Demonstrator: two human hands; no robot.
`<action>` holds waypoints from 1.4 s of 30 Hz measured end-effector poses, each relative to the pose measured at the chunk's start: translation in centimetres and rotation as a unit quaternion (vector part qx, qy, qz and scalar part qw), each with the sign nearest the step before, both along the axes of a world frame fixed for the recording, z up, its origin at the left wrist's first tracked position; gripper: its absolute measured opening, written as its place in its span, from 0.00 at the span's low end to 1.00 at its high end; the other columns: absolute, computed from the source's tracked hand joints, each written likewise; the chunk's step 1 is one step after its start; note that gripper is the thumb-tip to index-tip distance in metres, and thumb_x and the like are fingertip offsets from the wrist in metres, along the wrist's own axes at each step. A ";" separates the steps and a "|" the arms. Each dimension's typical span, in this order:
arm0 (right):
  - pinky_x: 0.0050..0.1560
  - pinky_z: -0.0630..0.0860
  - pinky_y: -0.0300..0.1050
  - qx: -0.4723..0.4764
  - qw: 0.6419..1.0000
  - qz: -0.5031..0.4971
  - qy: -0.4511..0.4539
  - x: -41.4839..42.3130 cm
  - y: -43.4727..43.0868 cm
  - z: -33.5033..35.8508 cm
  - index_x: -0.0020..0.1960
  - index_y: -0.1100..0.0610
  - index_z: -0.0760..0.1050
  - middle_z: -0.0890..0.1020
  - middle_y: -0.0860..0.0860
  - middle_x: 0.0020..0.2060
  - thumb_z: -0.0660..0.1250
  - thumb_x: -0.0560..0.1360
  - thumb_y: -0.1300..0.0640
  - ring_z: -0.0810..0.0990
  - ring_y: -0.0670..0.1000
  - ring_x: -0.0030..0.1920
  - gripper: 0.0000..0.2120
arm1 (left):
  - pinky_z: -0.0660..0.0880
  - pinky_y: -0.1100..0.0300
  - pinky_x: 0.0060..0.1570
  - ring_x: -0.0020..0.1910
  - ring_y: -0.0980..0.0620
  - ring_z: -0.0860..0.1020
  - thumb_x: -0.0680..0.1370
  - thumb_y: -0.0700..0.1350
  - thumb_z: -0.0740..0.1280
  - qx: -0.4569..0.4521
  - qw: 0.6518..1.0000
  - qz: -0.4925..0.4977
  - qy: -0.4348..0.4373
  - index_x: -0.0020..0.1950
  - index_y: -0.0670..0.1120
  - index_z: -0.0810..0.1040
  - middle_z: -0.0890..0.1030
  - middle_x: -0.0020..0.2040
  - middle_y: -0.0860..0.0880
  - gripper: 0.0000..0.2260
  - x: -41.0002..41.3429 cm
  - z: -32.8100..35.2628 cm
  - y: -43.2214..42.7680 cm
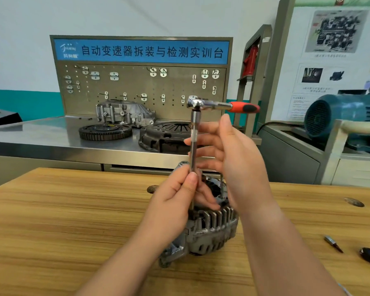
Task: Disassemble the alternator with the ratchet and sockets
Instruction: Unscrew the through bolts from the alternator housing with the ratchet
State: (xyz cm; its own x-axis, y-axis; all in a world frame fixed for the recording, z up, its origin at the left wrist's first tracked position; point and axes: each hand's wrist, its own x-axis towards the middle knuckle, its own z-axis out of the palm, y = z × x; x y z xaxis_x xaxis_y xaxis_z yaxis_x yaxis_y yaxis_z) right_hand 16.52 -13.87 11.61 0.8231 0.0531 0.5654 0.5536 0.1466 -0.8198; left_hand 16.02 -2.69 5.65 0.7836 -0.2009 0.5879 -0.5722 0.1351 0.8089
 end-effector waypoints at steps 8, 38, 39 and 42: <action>0.45 0.76 0.47 -0.403 0.899 -0.146 -0.092 -1.3 -1.9 -3.6 0.41 0.49 0.81 0.80 0.44 0.36 0.64 0.73 0.44 0.77 0.44 0.41 0.12 | 0.74 0.61 0.36 0.27 0.51 0.72 0.78 0.50 0.55 -0.037 0.997 0.047 -0.046 0.36 0.53 0.73 0.72 0.28 0.51 0.13 0.5 1.6 2.8; 0.32 0.65 0.28 -0.653 0.733 -0.148 0.122 -2.5 -9.4 -5.8 0.45 0.48 0.81 0.77 0.38 0.35 0.70 0.76 0.53 0.74 0.35 0.34 0.02 | 0.76 0.62 0.39 0.27 0.56 0.68 0.78 0.50 0.55 -0.043 0.998 0.022 -0.036 0.36 0.54 0.73 0.70 0.28 0.56 0.13 -1.2 1.2 1.6; 0.33 0.64 0.27 -0.657 0.728 -0.147 0.129 -2.4 -9.8 -6.9 0.46 0.48 0.82 0.78 0.38 0.36 0.70 0.76 0.53 0.73 0.35 0.36 0.02 | 0.76 0.62 0.39 0.27 0.56 0.69 0.78 0.50 0.55 -0.042 0.998 0.022 -0.040 0.36 0.54 0.73 0.70 0.28 0.56 0.13 -1.2 1.1 1.5; 0.35 0.65 0.26 -0.645 0.737 -0.146 0.138 -2.2 -10.8 -9.7 0.47 0.48 0.83 0.79 0.38 0.39 0.70 0.75 0.52 0.74 0.35 0.39 0.03 | 0.76 0.61 0.38 0.28 0.55 0.70 0.79 0.49 0.55 -0.041 0.998 0.021 -0.048 0.37 0.55 0.74 0.70 0.29 0.56 0.13 -1.3 0.7 1.3</action>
State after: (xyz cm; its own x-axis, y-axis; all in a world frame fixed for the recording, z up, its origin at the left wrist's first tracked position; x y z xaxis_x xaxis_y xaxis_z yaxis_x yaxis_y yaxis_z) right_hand 14.33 -24.64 1.94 0.9801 0.1985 0.0087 0.1939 -0.9461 -0.2595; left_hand 14.74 -1.43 6.32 0.7298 -0.1176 0.6734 -0.6526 0.1738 0.7375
